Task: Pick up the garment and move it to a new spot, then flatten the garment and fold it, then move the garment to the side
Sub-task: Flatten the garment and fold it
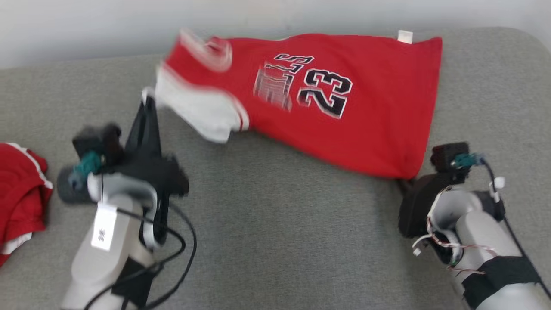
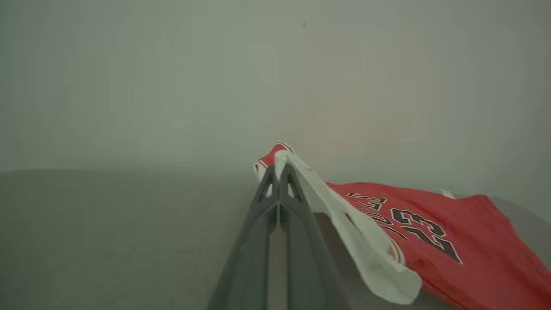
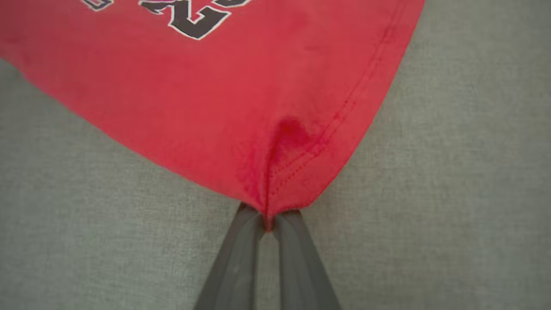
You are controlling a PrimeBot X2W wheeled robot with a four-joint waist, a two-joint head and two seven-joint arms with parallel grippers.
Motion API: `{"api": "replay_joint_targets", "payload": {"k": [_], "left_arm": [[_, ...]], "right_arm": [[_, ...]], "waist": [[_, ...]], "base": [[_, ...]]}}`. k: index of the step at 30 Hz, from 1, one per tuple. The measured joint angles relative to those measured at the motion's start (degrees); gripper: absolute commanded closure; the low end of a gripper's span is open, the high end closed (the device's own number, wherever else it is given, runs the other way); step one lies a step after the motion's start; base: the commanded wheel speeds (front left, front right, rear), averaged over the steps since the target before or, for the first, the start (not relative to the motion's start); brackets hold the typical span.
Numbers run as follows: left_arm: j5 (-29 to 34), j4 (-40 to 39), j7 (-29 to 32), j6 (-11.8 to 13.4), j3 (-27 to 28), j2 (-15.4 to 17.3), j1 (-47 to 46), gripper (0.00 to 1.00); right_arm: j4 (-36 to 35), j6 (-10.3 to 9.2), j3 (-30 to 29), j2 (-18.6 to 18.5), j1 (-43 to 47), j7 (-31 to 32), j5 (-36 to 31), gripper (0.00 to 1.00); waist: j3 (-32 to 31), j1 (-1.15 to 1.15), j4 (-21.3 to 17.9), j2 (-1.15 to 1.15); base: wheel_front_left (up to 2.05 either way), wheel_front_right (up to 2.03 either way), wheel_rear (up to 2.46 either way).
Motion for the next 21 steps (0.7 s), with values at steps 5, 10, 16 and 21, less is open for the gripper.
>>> {"api": "replay_joint_targets", "payload": {"k": [5,10,16,21], "left_arm": [[-0.76,3.74,-0.73,0.30,1.66,0.10,6.38,1.00],[-0.81,4.26,-1.16,0.38,2.03,-0.13,10.90,1.00],[-0.82,3.13,-1.25,0.78,1.68,-0.47,19.19,1.00],[-0.83,-0.16,-1.26,0.80,0.82,-0.94,26.36,1.00]], "right_arm": [[3.59,0.02,-0.36,1.99,0.71,-1.46,0.32,1.00],[6.27,0.01,-1.98,1.55,0.83,-3.93,0.75,1.00],[8.33,0.46,-2.03,-0.29,3.38,-6.11,0.27,1.00],[9.13,1.03,-0.69,-2.00,7.42,-7.50,-1.10,1.00]], "waist": [[-0.64,-0.01,1.23,0.00],[-3.20,-0.02,1.47,-0.01],[-7.14,-0.02,2.26,-0.01],[-10.48,-0.03,3.73,-0.01]], "base": [[0.00,0.00,0.00],[0.00,0.00,0.00],[0.00,0.00,0.00],[0.00,0.00,0.00]]}}
